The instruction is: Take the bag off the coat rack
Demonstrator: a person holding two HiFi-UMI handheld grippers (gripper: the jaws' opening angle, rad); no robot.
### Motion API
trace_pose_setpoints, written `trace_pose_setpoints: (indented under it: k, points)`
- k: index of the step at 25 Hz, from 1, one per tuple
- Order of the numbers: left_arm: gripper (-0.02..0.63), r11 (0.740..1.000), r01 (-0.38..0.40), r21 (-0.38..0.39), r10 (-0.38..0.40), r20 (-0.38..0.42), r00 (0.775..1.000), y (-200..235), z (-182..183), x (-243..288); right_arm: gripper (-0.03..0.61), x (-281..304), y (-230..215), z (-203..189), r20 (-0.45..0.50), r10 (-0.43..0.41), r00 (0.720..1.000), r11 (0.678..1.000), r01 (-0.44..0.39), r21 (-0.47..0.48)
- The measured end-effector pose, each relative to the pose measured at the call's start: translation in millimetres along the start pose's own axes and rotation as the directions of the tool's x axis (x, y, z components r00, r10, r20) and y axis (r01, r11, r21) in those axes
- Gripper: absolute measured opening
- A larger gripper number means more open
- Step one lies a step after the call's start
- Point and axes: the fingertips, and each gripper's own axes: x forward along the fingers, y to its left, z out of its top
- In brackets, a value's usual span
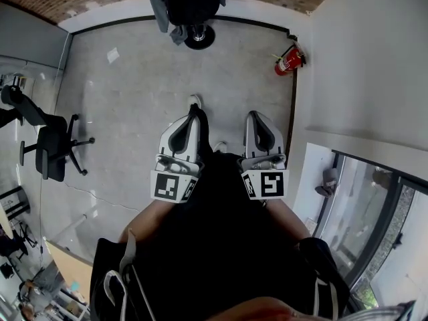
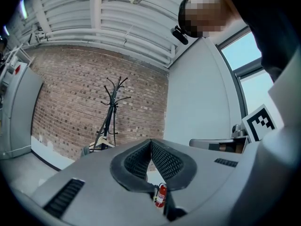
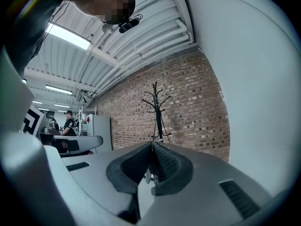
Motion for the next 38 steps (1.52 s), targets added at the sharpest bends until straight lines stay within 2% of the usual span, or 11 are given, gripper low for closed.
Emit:
trace_pose_setpoints:
  k: [8,12,15,18,21,23,26,31,34,38]
  points:
    - [0.020,0.997,0.065,-0.048,-0.064,0.004,0.998,30.0,-16.3,59.0,0.021,45.5,-25.4,-4.6,-0.003,-0.065,0.998,0.997,0.065,-0.045]
    - [0.020,0.983,0.164,-0.077,-0.167,-0.032,0.986,32.3,-21.2,106.2,0.021,82.4,-47.2,6.0,-0.008,-0.117,0.993,0.992,0.116,-0.047]
    - [0.020,0.975,0.212,-0.066,-0.214,-0.024,0.977,39.4,-13.4,135.9,0.021,119.5,-50.4,17.7,-0.011,-0.105,0.994,0.992,0.104,-0.076]
    - [0.020,0.978,0.210,-0.022,-0.210,-0.004,0.978,60.3,-1.4,166.0,0.021,158.0,-49.3,29.4,-0.008,-0.084,0.996,0.987,0.082,-0.136]
    - [0.020,0.981,0.186,0.051,-0.184,-0.047,0.982,83.8,1.5,186.8,0.021,196.4,-39.4,32.1,-0.022,-0.035,0.999,0.987,0.032,-0.155]
    - [0.020,0.989,0.145,0.033,-0.143,-0.074,0.987,107.4,2.7,200.1,0.021,223.9,-37.2,25.5,-0.058,-0.018,0.998,0.990,0.009,-0.137]
    - [0.020,0.994,0.107,-0.013,-0.108,-0.070,0.992,141.2,10.1,214.7,0.021,258.4,-38.0,22.1,-0.091,-0.021,0.996,0.993,0.010,-0.120]
    - [0.020,0.998,0.055,-0.005,-0.055,-0.044,0.997,189.2,24.2,236.3,0.021,311.3,-37.4,36.8,-0.053,-0.013,0.999,0.995,0.008,-0.098]
    - [0.020,1.000,0.017,-0.005,-0.017,-0.031,0.999,221.2,32.7,248.8,0.021,347.4,-28.5,44.5,-0.029,0.017,0.999,0.996,-0.020,-0.089]
    - [0.020,1.000,-0.005,0.012,0.005,-0.027,1.000,258.1,40.7,264.4,0.021,385.1,-20.8,46.8,-0.013,0.026,1.000,0.995,-0.027,-0.092]
